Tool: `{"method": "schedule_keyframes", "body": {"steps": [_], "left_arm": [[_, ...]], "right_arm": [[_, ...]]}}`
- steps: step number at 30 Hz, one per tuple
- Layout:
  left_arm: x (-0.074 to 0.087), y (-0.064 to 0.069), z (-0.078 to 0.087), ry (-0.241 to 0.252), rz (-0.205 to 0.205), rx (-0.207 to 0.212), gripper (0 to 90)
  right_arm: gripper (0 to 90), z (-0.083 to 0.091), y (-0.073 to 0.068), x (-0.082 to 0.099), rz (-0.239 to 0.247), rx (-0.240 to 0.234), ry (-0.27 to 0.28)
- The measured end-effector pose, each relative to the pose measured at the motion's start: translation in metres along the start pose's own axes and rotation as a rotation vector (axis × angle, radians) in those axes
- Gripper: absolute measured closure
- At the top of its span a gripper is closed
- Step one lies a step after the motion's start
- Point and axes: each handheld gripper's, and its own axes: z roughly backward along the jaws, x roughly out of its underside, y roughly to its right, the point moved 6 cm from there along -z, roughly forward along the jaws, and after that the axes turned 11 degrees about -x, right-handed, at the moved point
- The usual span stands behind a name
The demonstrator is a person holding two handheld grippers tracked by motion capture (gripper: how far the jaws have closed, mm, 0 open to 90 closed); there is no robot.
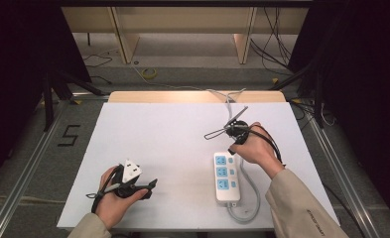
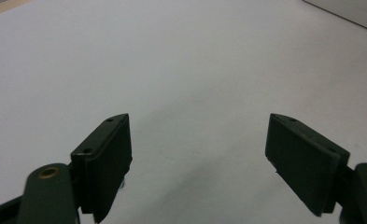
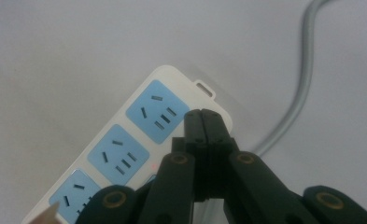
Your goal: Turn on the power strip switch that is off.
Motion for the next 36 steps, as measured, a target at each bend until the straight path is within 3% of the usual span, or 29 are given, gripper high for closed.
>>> {"method": "schedule_keyframes", "body": {"steps": [36], "left_arm": [[0.000,-0.001,0.000,-0.004,-0.001,0.002,22.5]], "right_arm": [[90.0,-0.020,-0.001,0.007,-0.023,-0.022,-0.050]]}}
